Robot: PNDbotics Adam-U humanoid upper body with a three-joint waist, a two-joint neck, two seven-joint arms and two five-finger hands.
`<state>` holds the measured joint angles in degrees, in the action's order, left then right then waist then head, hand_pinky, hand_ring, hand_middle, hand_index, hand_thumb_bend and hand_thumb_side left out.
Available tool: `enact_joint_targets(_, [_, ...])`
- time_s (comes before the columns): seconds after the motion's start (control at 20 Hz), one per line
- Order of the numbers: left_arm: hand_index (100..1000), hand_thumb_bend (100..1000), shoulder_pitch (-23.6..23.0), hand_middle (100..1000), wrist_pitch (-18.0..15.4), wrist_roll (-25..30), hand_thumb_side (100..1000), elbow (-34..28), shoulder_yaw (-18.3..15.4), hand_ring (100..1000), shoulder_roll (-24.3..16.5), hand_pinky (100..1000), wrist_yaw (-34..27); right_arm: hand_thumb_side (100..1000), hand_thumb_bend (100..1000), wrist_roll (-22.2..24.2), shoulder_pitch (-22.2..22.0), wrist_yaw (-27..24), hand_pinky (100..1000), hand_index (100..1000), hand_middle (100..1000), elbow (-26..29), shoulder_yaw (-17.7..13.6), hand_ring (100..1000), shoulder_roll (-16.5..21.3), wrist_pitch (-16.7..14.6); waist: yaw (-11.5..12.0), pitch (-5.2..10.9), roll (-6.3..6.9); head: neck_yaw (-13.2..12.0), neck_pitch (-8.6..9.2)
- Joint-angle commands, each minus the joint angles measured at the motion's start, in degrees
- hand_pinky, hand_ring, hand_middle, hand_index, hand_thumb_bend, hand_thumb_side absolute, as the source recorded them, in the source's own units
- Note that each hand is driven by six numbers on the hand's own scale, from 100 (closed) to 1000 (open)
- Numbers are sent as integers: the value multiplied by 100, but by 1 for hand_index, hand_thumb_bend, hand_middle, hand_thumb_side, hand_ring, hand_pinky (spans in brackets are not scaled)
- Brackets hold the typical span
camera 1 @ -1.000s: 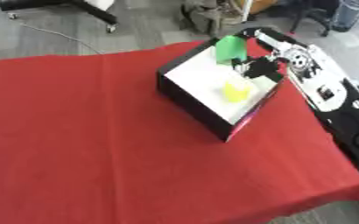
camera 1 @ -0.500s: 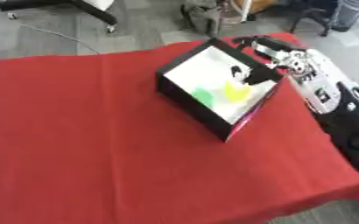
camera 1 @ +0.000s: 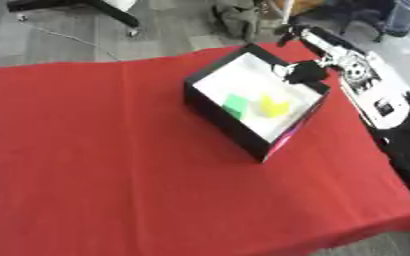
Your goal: Pick up the objects with one hand, pass them to the other hand, and then place them into the box on the other side of the table.
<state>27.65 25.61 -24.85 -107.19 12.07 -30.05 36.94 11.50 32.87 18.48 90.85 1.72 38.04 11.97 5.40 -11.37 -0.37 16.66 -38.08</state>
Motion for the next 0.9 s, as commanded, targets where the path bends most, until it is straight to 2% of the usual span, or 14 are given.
enact_joint_targets(0.05, [837, 244, 366, 661, 471, 503, 520, 319, -168, 637, -417, 691, -271, 477, 100, -379, -5, -786, 1000, 933, 794, 478, 3, 1000, 116, -15, -10, 101, 24, -120, 38])
enact_joint_targets(0.1, [845, 227, 517, 670, 685, 762, 544, 516, -193, 645, -521, 699, -487, 521, 100, -393, -30, -923, 1000, 948, 812, 588, 16, 1000, 113, -65, -12, 102, 32, -160, 39])
enact_joint_targets(0.2, [864, 222, 830, 697, 1063, 1322, 579, 972, -210, 674, -741, 720, -1000, 546, 100, -372, -71, -1116, 1000, 967, 827, 787, 14, 1000, 113, -177, -18, 103, 48, -241, 44])
enact_joint_targets(0.35, [882, 292, 1223, 730, 1309, 2189, 522, 1674, -146, 723, -1061, 760, -1482, 568, 100, -298, -111, -1218, 1000, 965, 821, 996, -5, 1000, 134, -234, -29, 105, 70, -410, 51])
enact_joint_targets(0.6, [905, 433, 1709, 755, 1237, 3624, 477, 2621, -158, 764, -1346, 799, -1428, 562, 100, -301, -140, -1211, 1000, 957, 811, 1166, -17, 1000, 159, -120, -20, 117, 88, -757, 67])
enact_joint_targets(0.65, [905, 377, 1795, 757, 1221, 3840, 478, 2796, -178, 769, -1372, 804, -1342, 565, 100, -312, -145, -1213, 1000, 954, 809, 1182, -16, 1000, 162, -99, -16, 119, 87, -817, 68])
enact_joint_targets(0.7, [904, 473, 1888, 759, 1209, 4041, 447, 2987, -196, 774, -1383, 808, -1246, 560, 100, -327, -149, -1215, 1000, 953, 808, 1196, -16, 1000, 165, -83, -13, 122, 85, -874, 69])
enact_joint_targets(0.9, [898, 548, 2264, 769, 1085, 4696, 378, 3756, -241, 795, -1332, 826, -836, 559, 100, -388, -159, -1213, 1000, 948, 804, 1221, -5, 1000, 175, -32, 0, 122, 68, -1070, 66])
